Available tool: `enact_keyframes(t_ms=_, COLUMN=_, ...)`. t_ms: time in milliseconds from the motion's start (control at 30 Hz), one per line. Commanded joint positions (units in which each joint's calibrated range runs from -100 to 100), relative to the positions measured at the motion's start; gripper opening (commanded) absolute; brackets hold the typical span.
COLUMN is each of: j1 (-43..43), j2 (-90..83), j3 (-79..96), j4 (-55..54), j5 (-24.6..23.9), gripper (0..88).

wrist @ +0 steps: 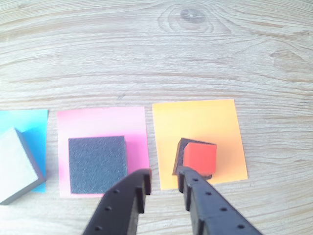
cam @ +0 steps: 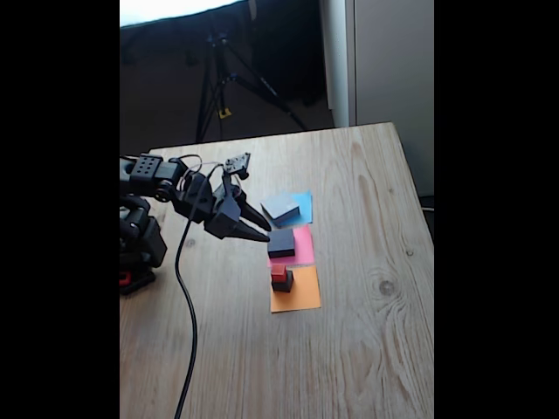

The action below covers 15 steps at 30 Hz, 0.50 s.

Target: Tower of hanoi

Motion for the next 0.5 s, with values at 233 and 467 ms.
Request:
enact_keyframes(t_ms=233, j1=-7.03, j2=-12.69, j3=-17.55, j4=29.17, j5=1.04, gripper=5.6)
enact_keyframes(t_ms=467, j1=-8.87, j2=-15.27, j3=-21.28, j4=33.13, j5=1.04, gripper=20.7)
